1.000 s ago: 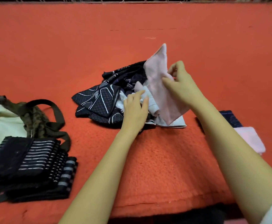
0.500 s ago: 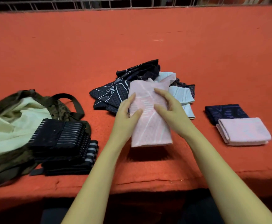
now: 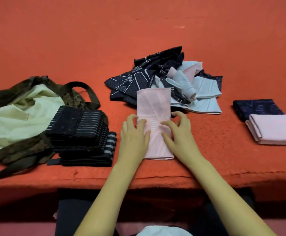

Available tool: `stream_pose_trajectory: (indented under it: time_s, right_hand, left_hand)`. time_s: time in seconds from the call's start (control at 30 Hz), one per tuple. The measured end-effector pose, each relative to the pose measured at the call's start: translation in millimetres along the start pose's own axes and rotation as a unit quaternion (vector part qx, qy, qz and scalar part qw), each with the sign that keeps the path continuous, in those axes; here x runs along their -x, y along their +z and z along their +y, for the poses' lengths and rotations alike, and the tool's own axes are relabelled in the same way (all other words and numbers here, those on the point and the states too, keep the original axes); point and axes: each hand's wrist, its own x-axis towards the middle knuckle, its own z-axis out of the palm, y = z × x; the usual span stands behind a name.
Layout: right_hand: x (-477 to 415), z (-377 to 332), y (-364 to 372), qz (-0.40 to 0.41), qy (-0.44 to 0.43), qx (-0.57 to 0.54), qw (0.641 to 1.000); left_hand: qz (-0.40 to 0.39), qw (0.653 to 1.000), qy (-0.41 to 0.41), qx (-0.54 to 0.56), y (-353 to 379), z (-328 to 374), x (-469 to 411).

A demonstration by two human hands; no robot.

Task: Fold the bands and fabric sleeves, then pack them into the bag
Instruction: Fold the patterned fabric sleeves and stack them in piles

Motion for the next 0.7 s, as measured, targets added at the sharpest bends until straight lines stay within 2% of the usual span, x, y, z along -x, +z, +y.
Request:
stream_pose_trajectory:
  time_s: [0.07, 0.13, 0.2, 0.27, 0.53, 0.7]
  right_hand:
    - [4, -1, -4, -0.019, -0.035, 0.001, 0.999]
    - [13, 0, -8, -0.058, -0.073, -0.015, 0.996]
    - [18, 0, -11, -0.067, -0.073, -0.017, 0.995]
    - [18, -1, -10, -0.058, -0.061, -0.012, 0.996]
    - [21, -7, -15, -0.064, -0.065, -0.039, 0.995]
    - [25, -10, -17, -0.082, -0.101, -0.036, 0.991]
  left_hand:
    - [-0.017, 0.999, 0.045, 0.017, -5, -5, 5]
    - [-0.104, 0.987, 0.084, 0.089, -14, -9, 13]
    - [-0.181, 0.965, 0.068, 0.178, -25, -10, 19]
    - [-0.209, 0.949, 0.035, 0.234, -30, -11, 22]
    - [-0.165, 0.966, 0.101, 0.170, -23, -15, 29]
    - [-0.123, 0.975, 0.076, 0.168, -25, -11, 31]
